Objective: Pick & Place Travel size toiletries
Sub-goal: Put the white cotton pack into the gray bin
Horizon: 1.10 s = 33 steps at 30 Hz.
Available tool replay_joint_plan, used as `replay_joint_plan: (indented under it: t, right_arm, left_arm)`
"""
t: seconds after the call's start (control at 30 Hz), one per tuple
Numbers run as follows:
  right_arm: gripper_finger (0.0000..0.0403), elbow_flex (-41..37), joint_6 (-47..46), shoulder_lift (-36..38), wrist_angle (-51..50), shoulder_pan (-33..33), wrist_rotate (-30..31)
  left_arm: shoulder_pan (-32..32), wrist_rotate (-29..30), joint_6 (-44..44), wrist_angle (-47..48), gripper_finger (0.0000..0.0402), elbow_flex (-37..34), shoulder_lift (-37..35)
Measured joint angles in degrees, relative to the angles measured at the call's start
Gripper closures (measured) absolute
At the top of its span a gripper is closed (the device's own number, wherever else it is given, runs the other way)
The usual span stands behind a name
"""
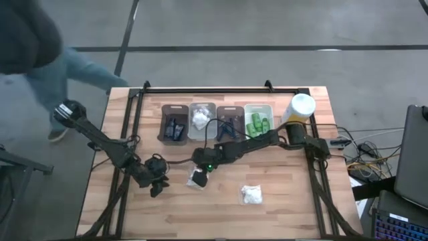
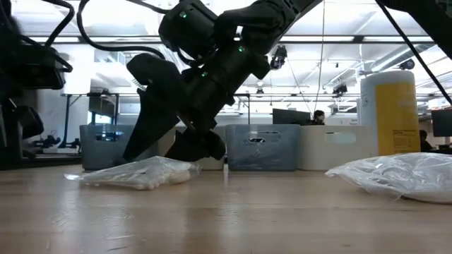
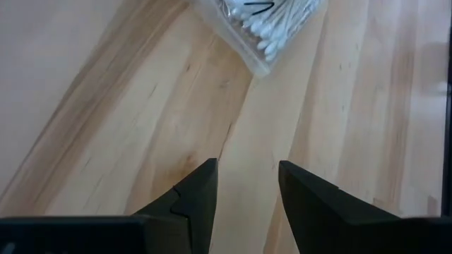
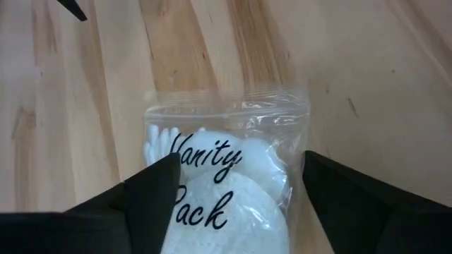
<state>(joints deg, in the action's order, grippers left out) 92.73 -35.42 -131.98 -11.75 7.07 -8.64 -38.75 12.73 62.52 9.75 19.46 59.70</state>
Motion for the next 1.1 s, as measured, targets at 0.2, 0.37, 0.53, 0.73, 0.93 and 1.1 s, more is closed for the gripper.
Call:
replay_joint_plan:
  t: [0.2, 0.37, 0.53, 0.73, 0.93, 1.1]
  right_arm:
    - [0.0182, -0.15, 0.11, 0.11, -0.04, 0.00, 0.02]
    - [0.0248, -0.06, 0.32, -0.47, -1.13, 0.00, 0.04]
    - [0.0318, -0.06, 1.70, -0.22, -1.38, 0.00, -0.02]
    - [0.0387, 0.31, 2.57, 2.03, -4.51, 0.56, -1.82]
    - [0.0391, 0.26, 5.28, 8.13, -8.32, 0.30, 6.75]
    - [0.0390, 0.26, 6.03, 12.63, -9.27, -0.23, 19.08]
  left_arm:
    - [-1.41, 0.00, 0.09, 0.46, 0.0246, 0.00, 0.00]
    - [-1.65, 0.00, 0.18, 0.82, 0.0246, 0.00, 0.00]
    - [-1.87, -0.02, 0.22, 1.08, 0.0246, 0.00, -0.02]
    - [-1.92, -0.20, 1.06, 1.22, 0.0246, 1.19, -1.42]
    - [-1.92, 1.25, -2.26, 4.16, 0.0246, 3.48, -5.39]
    - [-1.92, 6.76, -1.16, 6.81, 0.0246, 3.92, -9.35]
